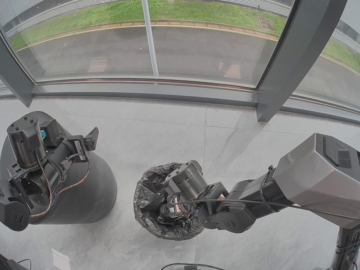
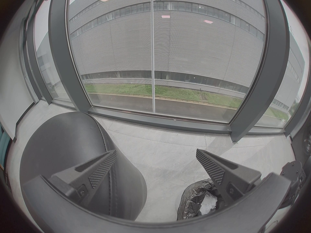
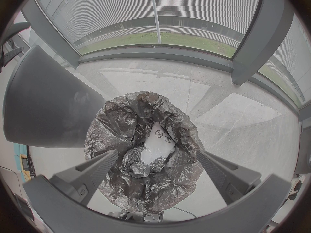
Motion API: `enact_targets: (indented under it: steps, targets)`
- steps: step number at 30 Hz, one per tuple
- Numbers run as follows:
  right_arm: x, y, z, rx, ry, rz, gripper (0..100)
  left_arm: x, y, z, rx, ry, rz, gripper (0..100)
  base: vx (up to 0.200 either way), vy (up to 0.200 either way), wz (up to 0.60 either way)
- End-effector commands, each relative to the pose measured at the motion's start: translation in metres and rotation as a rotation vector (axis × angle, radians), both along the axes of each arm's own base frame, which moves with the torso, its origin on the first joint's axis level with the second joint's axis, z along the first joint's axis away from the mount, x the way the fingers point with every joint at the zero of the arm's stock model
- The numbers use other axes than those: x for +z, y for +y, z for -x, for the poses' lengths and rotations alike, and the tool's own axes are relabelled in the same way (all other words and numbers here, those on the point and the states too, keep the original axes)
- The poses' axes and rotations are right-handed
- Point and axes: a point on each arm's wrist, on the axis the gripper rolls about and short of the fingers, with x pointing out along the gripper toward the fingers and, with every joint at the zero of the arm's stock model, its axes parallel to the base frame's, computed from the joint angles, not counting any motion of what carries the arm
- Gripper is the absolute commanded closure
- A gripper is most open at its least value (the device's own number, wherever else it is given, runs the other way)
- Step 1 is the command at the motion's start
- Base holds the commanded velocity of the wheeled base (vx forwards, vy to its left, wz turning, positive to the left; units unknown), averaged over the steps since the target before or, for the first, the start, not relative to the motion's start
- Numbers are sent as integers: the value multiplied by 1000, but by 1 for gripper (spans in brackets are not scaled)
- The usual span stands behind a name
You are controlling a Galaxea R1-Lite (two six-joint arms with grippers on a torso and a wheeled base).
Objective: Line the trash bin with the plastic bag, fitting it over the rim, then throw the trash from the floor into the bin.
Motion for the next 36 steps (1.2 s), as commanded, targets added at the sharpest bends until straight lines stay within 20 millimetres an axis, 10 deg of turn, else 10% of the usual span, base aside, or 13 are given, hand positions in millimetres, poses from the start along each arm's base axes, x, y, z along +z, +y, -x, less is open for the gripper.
enact_targets:
  steps: [1,36]
  targets:
    - [1,0,3,4,-1,1,0,-1,0,0,-1,3,-2,0,0,0,0]
    - [-94,24,-43,34,-60,15,0,-10,-2,-3,-6,-5,-18,0,0,0,0]
